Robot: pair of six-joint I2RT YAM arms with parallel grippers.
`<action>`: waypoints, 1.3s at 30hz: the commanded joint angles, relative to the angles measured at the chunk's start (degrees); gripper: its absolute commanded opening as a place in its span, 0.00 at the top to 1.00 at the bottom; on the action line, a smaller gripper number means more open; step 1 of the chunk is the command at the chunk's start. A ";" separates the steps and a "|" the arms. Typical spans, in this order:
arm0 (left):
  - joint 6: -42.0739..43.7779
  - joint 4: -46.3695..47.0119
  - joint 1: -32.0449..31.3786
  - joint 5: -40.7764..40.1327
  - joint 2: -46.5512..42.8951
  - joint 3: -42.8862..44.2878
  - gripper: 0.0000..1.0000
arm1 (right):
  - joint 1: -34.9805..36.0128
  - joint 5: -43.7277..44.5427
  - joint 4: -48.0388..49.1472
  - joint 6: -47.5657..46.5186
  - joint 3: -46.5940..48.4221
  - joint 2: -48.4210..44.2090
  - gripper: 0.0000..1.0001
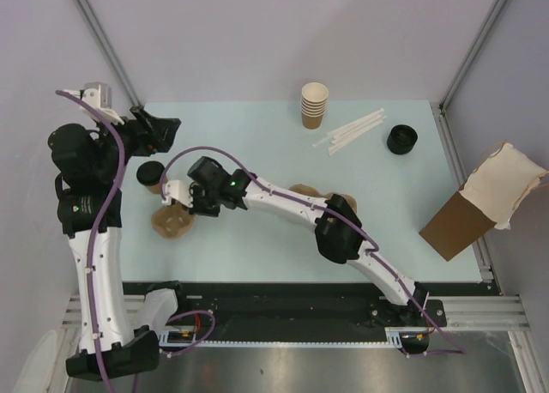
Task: Pack the takeout coffee
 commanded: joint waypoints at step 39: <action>2.99 1.24 -6.61 4.97 -3.27 -4.52 0.03 | -17.75 8.76 -15.50 7.78 -36.16 -37.80 0.23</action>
